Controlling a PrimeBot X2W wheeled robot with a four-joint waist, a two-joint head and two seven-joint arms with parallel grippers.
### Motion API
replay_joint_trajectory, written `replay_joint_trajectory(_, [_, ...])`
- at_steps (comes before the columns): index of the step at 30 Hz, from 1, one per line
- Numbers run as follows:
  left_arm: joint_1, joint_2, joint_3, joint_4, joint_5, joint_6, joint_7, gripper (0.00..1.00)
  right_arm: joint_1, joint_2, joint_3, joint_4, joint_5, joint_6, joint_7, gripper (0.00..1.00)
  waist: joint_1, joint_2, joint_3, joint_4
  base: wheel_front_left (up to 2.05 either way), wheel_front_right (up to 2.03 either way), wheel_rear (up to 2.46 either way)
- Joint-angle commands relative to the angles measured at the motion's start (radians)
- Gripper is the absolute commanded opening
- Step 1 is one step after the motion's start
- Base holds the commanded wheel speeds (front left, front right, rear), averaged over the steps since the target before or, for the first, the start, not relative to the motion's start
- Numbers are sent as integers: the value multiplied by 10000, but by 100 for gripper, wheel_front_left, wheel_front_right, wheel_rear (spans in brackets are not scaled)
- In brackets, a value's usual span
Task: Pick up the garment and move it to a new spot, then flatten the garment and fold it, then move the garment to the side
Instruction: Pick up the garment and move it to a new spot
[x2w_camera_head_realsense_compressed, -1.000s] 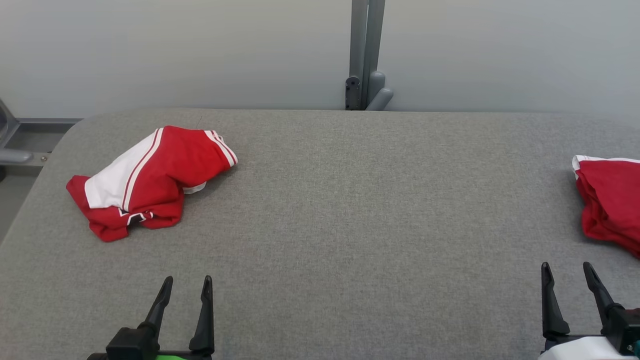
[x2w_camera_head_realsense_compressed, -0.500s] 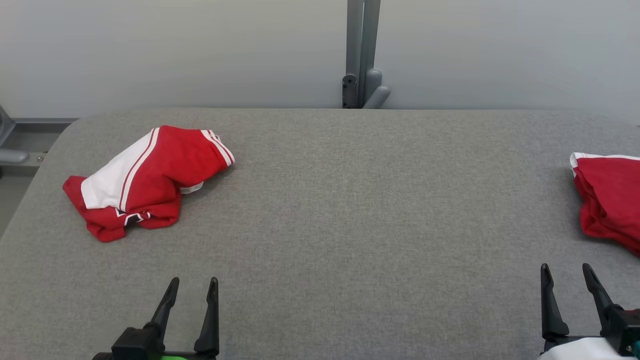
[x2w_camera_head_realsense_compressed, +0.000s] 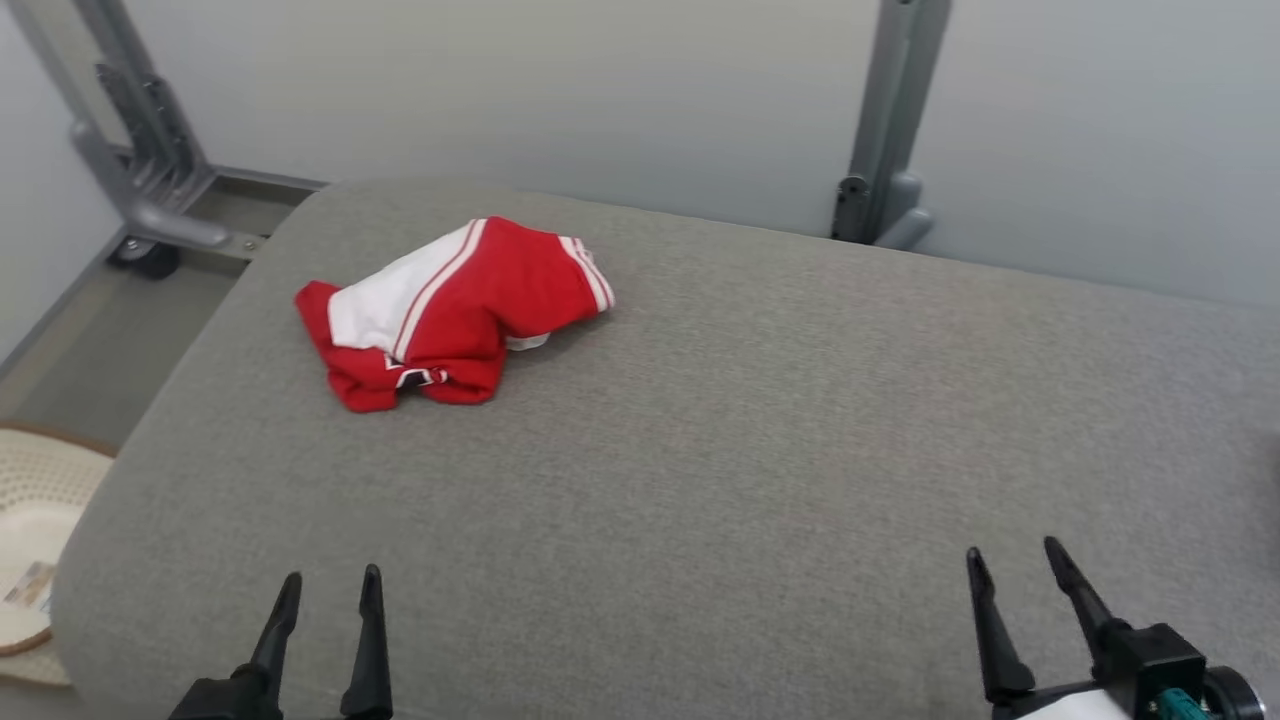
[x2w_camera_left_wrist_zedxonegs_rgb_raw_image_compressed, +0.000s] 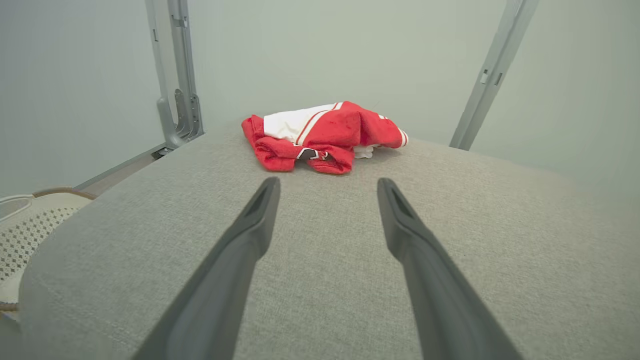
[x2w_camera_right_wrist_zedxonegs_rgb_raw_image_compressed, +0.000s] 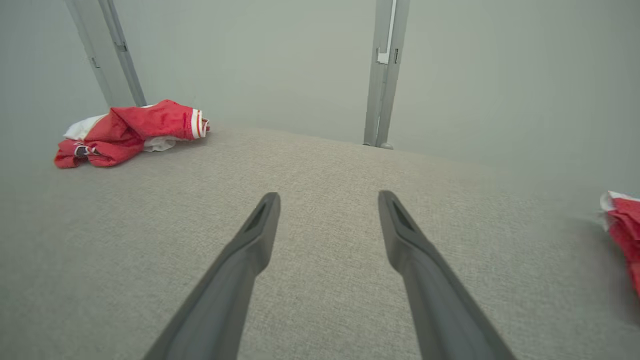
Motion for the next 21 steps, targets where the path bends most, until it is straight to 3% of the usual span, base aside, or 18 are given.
replay_joint_trajectory(1, [238, 29, 189, -63, -55, 79, -4, 100, -144, -24, 308, 50, -1, -13, -27, 100, 1, 112, -342, 1552, 0, 0, 0])
replay_joint_trajectory(8, [625, 24, 930, -613, -318, 331, -4, 100, -705, -24, 1359, 276, -95, -13, -27, 100, 1, 112, -166, 1818, 0, 0, 0])
replay_joint_trajectory(17, [-52, 24, 782, -328, 100, 32, -4, 100, -335, -21, 1034, 178, -199, -13, -27, 100, 1, 112, -77, 1741, 0, 0, 0])
replay_joint_trajectory(21, [-1095, 18, 583, 71, -156, -91, -4, 100, -789, -165, 831, -127, -481, -13, -27, 100, 1, 112, 1008, 1168, 0, 0, 0])
